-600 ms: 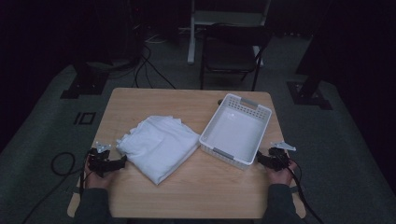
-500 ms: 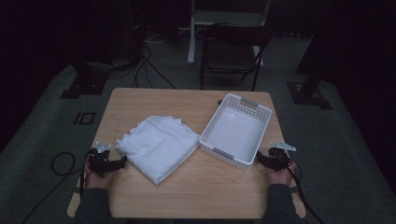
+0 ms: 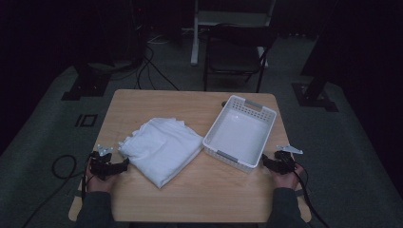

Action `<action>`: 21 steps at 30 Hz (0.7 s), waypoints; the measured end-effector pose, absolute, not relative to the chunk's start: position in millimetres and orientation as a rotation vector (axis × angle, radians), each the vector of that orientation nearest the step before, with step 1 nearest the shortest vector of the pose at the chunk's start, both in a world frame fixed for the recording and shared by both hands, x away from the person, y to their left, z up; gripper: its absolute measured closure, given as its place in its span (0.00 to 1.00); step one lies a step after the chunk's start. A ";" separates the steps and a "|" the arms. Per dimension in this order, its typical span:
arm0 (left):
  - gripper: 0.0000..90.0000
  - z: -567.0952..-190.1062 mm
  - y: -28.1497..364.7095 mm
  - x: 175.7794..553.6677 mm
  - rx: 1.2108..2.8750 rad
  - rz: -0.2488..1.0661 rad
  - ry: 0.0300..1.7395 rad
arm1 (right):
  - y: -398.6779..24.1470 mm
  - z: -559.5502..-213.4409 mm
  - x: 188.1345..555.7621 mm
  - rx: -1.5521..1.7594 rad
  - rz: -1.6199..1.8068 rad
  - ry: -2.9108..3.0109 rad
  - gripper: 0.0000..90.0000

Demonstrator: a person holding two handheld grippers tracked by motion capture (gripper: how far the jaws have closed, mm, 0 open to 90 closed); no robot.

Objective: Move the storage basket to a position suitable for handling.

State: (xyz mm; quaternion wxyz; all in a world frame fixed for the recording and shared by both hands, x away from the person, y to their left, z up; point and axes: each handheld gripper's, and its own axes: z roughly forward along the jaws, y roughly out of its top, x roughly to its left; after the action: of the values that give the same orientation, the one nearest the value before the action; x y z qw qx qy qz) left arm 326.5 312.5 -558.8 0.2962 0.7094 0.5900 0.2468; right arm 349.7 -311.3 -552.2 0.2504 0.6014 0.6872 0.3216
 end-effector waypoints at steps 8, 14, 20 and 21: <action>0.16 -558.6 311.9 324.8 1.884 0.660 1.558 | -302.3 -518.9 329.1 1.557 0.956 1.781 0.40; 0.16 -558.6 311.9 324.7 1.883 0.661 1.559 | -285.4 -495.0 315.2 1.461 0.986 1.765 0.40; 0.16 -558.6 311.6 324.5 1.881 0.662 1.562 | -270.6 -482.2 307.2 1.431 1.024 1.786 0.38; 0.16 -558.6 311.6 324.5 1.881 0.662 1.562 | -263.8 -481.1 305.3 1.429 1.018 1.803 0.38</action>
State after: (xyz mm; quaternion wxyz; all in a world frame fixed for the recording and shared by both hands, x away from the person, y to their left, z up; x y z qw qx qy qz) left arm 324.5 311.6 -558.6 0.2996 0.7085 0.5882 0.2495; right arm 305.3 -263.8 -481.1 0.3077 0.5406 0.6819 0.3848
